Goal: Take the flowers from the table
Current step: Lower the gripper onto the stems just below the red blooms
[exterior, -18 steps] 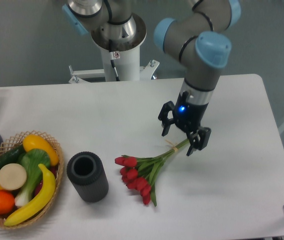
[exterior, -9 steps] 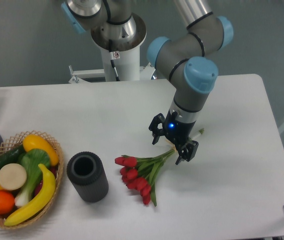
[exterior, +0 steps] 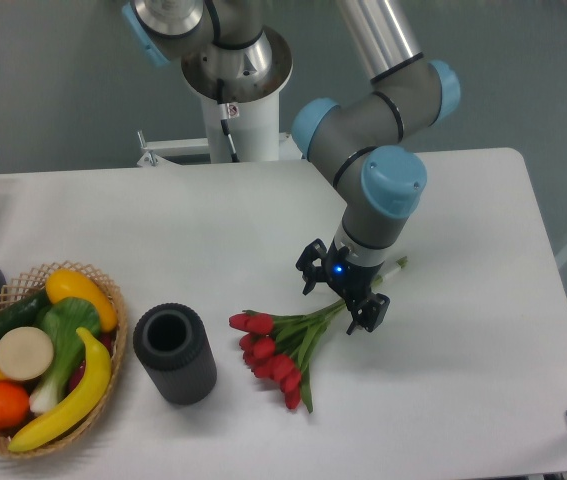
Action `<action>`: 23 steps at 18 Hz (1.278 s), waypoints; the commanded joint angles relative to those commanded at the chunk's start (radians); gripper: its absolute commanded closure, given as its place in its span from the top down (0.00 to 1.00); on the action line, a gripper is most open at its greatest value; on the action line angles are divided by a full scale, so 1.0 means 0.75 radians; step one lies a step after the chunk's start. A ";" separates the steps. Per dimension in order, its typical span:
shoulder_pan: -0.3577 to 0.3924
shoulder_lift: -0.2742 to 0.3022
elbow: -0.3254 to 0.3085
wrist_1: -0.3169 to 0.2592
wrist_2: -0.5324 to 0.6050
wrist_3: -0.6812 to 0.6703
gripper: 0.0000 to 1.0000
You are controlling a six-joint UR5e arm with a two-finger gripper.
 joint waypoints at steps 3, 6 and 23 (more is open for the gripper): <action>-0.016 -0.016 -0.002 0.002 0.025 -0.004 1.00; -0.041 -0.041 -0.002 0.006 0.067 -0.004 1.00; -0.108 -0.100 -0.002 0.074 0.115 -0.072 1.00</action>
